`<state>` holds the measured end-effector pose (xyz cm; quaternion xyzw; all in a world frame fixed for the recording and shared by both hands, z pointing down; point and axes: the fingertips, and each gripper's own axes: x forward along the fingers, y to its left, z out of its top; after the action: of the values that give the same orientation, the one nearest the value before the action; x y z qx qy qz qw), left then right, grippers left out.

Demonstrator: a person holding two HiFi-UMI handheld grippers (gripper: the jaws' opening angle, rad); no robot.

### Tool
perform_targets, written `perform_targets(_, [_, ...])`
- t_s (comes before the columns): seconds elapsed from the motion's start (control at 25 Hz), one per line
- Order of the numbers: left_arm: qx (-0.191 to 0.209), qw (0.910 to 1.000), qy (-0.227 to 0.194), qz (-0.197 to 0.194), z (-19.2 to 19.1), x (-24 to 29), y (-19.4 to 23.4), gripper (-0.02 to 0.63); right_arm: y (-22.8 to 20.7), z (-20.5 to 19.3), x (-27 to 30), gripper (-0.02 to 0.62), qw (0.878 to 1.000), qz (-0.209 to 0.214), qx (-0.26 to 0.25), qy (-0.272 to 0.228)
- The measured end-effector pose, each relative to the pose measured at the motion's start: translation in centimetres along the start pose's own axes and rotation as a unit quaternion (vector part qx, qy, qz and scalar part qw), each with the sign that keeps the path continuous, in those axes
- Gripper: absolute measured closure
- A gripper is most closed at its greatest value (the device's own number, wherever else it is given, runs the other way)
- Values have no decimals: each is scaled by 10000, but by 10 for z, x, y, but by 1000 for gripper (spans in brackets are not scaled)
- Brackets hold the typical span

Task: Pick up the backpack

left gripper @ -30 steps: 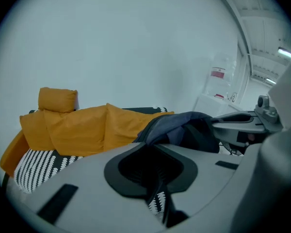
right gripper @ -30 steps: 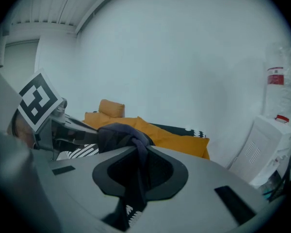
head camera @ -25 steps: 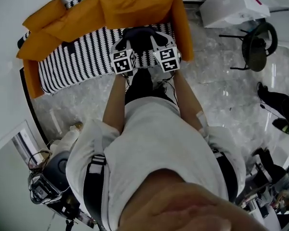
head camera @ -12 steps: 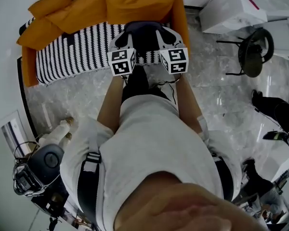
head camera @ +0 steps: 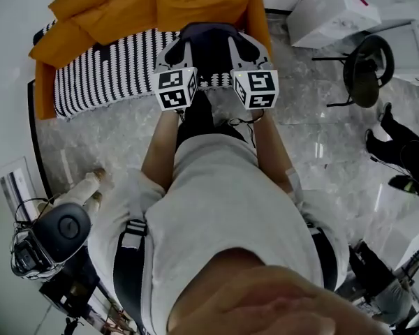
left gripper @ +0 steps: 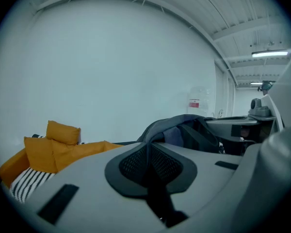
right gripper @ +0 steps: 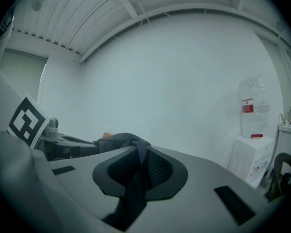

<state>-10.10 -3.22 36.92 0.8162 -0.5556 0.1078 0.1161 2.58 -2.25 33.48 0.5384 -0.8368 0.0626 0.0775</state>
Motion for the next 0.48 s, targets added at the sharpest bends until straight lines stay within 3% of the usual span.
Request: perform_targets(0.48, [278, 9995, -79, -154, 2, -40, -33, 572, 8, 7, -55, 531, 9993, -286, 82, -222])
